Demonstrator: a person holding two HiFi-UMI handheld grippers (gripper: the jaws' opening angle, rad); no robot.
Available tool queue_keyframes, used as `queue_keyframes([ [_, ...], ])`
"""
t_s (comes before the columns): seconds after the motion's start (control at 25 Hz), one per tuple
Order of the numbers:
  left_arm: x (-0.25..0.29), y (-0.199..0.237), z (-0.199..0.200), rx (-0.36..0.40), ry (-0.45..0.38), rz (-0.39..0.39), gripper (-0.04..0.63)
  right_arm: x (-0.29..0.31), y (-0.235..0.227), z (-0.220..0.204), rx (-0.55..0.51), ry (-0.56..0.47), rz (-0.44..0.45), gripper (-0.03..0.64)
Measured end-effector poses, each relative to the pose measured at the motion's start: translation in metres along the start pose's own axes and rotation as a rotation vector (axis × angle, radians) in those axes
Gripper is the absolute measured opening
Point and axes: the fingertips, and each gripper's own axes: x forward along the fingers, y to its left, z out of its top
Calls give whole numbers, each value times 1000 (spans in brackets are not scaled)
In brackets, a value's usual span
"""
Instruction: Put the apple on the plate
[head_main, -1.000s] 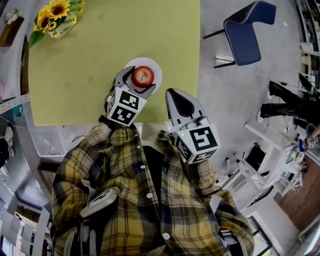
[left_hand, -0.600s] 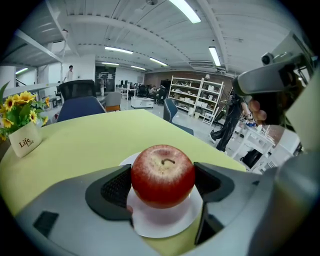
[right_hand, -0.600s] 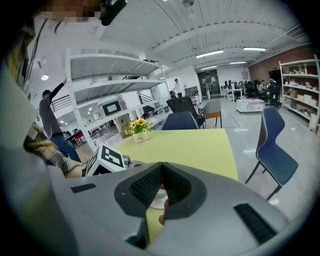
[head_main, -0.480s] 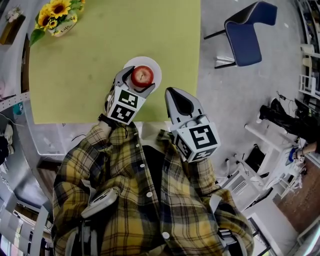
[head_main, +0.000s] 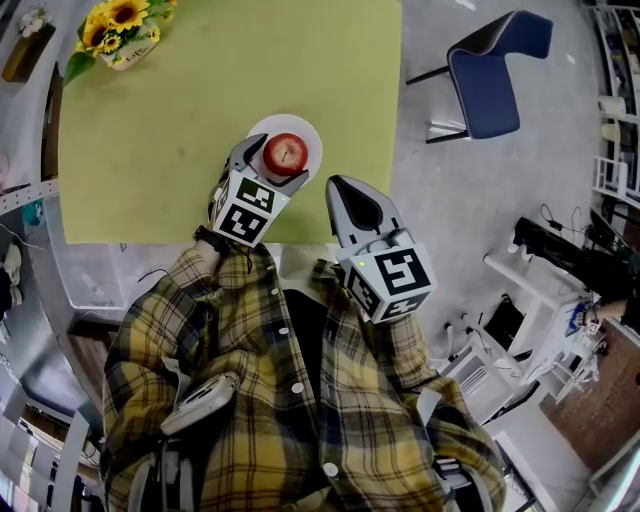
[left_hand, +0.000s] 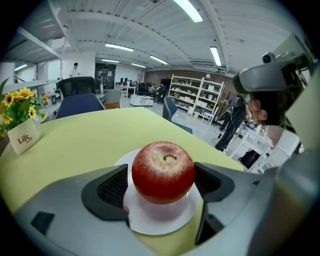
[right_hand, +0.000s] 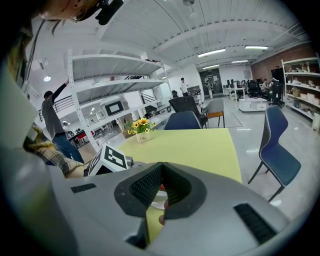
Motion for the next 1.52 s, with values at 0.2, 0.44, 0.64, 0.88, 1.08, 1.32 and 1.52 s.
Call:
queue_keyframes([
  [0.2,-2,-4,0,6,-2,-11,402,-2,2,1,-5,-3,3,-3],
  [0.44,-9,-5,2,-18,-8,-6,403,-6,4,5,-17,-8,6,-3],
  [0.64,-23,-12,11,-19,-16,-30,402,-12,4,8,-24,-16,4,-3],
  [0.88,-45,-13,33,-65,-79,-8,402,-14,8,21,-38,-52,15,-3],
  [1.08,-69,-4,50,-95,-125,5,400,-11,16,35,-49,-78,25,-3],
  [1.32,-113,9,92,-163,-289,26,399,-16,23,60,-80,-120,26,-3],
  [1.52,-148,0,136,-166,-426,-11,354,-21,23,88,-128,-163,15,-3],
])
